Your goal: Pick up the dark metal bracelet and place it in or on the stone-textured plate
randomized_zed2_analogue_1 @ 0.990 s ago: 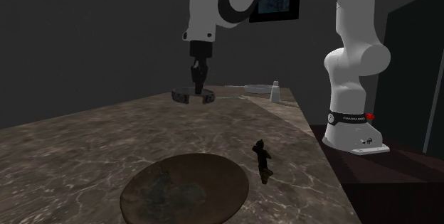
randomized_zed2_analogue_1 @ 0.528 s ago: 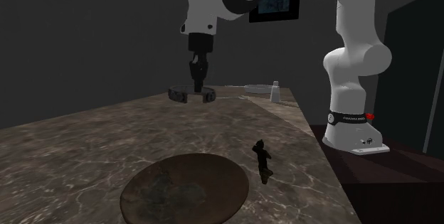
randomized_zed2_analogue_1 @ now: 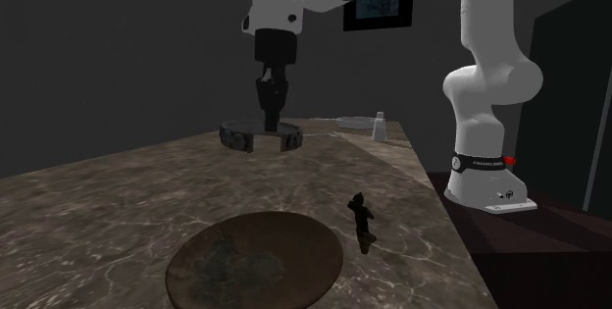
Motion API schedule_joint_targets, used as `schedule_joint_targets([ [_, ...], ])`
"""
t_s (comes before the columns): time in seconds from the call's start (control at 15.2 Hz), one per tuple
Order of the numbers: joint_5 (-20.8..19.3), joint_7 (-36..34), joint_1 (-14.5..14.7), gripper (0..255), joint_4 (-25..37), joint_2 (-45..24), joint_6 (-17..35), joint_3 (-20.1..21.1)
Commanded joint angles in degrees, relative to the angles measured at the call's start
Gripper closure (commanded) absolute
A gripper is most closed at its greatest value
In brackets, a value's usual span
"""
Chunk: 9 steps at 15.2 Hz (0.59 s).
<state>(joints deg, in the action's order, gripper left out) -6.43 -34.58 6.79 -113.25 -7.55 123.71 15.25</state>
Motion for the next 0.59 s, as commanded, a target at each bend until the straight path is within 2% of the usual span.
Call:
schedule_joint_targets([
  [0.0, -0.52, -2.86, 1.52, 255, 0.88, -0.69, -0.46, 1.02],
  [0.53, -4.04, -13.95, 8.61, 255, 10.96, -8.02, -4.60, 4.30],
])
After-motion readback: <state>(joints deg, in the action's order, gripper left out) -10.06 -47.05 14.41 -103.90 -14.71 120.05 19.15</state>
